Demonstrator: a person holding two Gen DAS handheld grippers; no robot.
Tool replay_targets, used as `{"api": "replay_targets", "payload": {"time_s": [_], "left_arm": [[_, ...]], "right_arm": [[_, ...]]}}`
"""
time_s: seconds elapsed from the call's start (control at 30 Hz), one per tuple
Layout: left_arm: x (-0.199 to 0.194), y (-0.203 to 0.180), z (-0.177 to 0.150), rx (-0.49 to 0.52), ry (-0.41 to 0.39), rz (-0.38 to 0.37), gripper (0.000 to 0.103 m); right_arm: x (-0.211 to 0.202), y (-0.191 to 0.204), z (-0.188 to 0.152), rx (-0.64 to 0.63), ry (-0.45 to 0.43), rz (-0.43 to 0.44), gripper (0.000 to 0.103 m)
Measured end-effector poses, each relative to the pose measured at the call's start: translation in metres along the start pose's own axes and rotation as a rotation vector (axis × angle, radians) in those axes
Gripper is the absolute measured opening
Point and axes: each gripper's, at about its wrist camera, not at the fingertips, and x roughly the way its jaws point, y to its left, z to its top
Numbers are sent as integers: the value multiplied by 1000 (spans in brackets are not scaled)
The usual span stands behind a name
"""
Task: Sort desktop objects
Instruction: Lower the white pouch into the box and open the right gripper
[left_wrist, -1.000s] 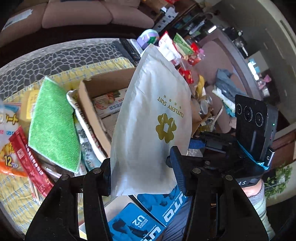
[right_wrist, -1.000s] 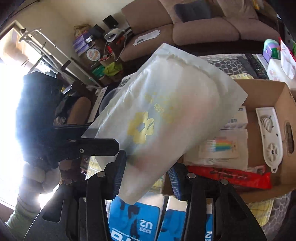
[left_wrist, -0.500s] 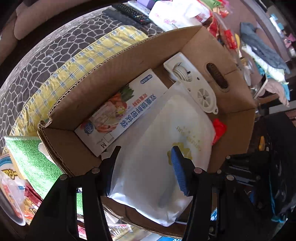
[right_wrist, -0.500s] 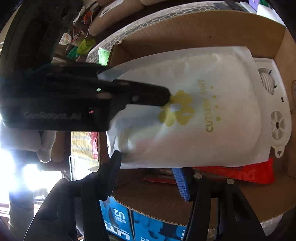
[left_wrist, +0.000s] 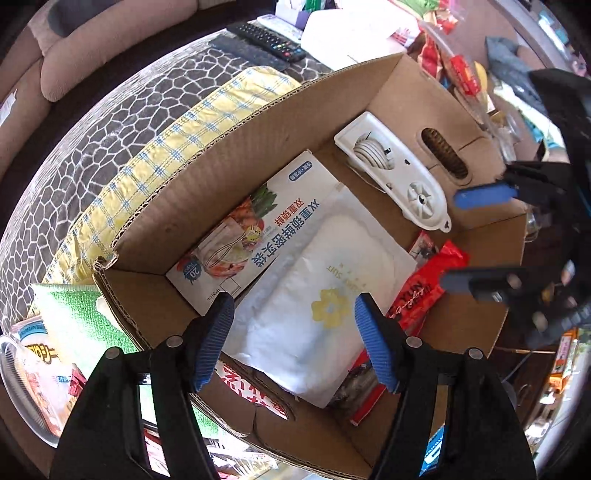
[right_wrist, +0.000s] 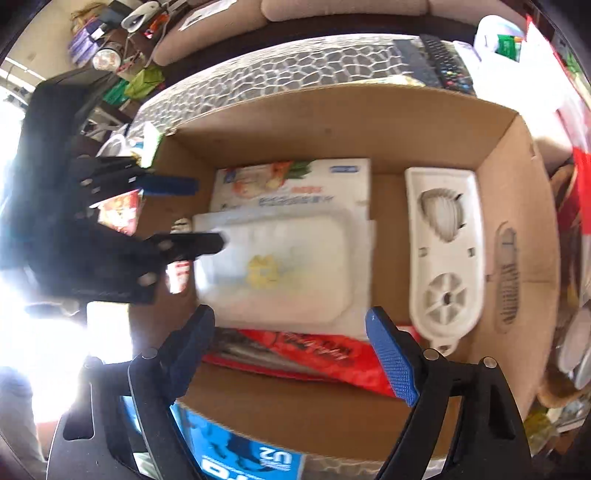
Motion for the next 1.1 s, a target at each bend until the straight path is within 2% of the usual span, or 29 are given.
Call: {"api": "replay_targets", "payload": {"time_s": [0.13,0.23,0.3,0.43,0.57,0.7,0.73,0.83,0.9,0.93,0.97,1.03,1.1], "left_arm": [[-16,10,-10,-65,-62,-87,66],[-24,21,-18,-112,-107,-148,68],[-28,26,-20,-128,-125,-176,68],[-30,30,-19,-128,-146,-201,69],[-26,28,-17,-109,-146,-219,69],[-20,26,-15,-100,-141,-230,70],[-18,26,-15,-99,-138,-230,70],[-15,24,-17,-97,-133,-234,70],[-19,24,-19,-98,-146,-239,70],[-22,25,-21,-102,-157,-242,70],[-27,26,-22,-106,-172,-242,70],[-39,32,-26,-119,-216,-248,70],[-50,38,-28,-131,-247,-266,73]], "right_arm": [[37,-34,24,8,67,-4,86],[61,-36,31,9,96,59,86],[73,-35,32,12,115,66,86],[89,-41,34,50,171,122,86],[92,-34,24,25,218,164,86],[86,-27,12,-8,243,163,86],[84,-26,11,-30,245,134,85],[75,-36,12,1,238,99,85],[62,-32,14,-64,211,-22,85],[54,-31,16,-77,180,-34,85],[44,-30,20,-61,135,-2,85],[30,-24,29,-41,55,129,85],[31,-14,40,-35,34,165,85]]}}
